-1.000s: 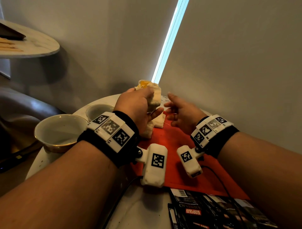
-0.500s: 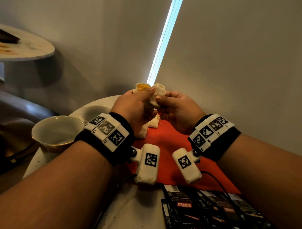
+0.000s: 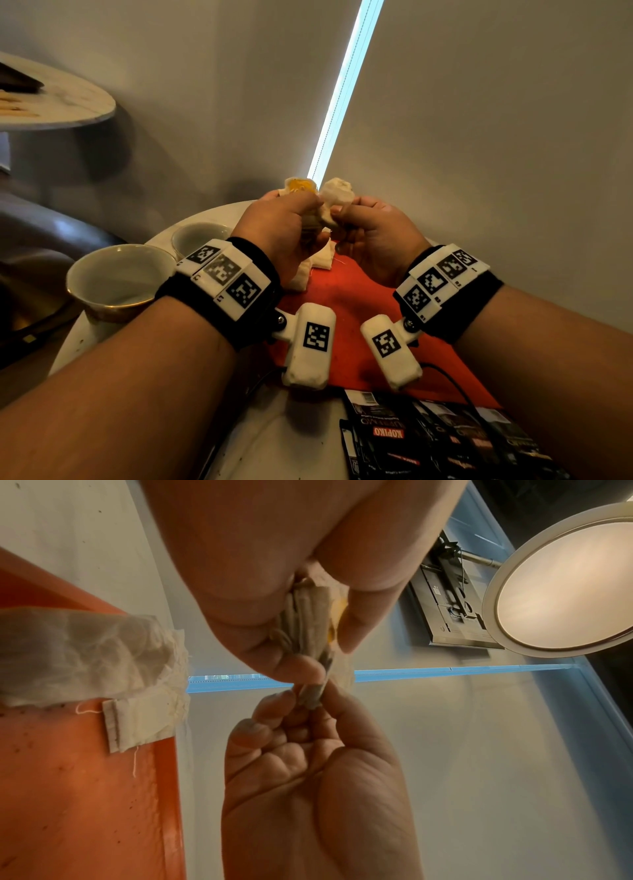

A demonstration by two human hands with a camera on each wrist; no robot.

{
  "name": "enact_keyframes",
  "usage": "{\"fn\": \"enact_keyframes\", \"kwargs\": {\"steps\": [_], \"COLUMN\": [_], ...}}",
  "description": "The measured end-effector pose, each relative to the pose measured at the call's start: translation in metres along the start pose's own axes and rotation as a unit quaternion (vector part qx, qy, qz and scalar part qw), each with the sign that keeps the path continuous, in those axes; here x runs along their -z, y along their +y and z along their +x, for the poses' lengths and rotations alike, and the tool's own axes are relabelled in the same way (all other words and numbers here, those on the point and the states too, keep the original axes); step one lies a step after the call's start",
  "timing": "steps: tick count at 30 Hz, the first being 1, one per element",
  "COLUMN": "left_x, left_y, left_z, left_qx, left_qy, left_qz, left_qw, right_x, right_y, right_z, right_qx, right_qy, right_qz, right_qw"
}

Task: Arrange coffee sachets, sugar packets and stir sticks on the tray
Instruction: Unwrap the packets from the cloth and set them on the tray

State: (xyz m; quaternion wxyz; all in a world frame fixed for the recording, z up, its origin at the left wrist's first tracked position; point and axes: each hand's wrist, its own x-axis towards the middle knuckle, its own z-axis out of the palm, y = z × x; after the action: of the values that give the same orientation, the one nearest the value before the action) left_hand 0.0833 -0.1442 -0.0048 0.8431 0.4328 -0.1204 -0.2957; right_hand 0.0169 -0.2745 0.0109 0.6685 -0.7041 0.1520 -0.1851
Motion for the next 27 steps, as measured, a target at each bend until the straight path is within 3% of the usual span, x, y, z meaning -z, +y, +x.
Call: {"fn": "enact_keyframes", "kwargs": {"steps": [5, 14, 27], "left_x": [-0.002, -0.005, 0.000], "left_y": [0.000, 0.006, 0.005], "left_z": [0.003, 0.004, 0.016], "left_qx": [0.005, -0.004, 0.033], "left_qy": [0.042, 0.073, 0.087], "left_qz": [-0.034, -0.113, -0.126], "left_qw": [0.999, 0.991, 0.988], "right_x": [0.006, 0.032, 0.020], "right_y": [0.002, 0.016, 0.039], "right_z": [0.005, 0.034, 0.046], "right_qx": [-0.017, -0.089, -0.258], "right_qy": [0.009, 0.141, 0.052], "right_qz": [0.000, -0.040, -0.192], "right_qw": [1.000, 0.985, 0.946]}}
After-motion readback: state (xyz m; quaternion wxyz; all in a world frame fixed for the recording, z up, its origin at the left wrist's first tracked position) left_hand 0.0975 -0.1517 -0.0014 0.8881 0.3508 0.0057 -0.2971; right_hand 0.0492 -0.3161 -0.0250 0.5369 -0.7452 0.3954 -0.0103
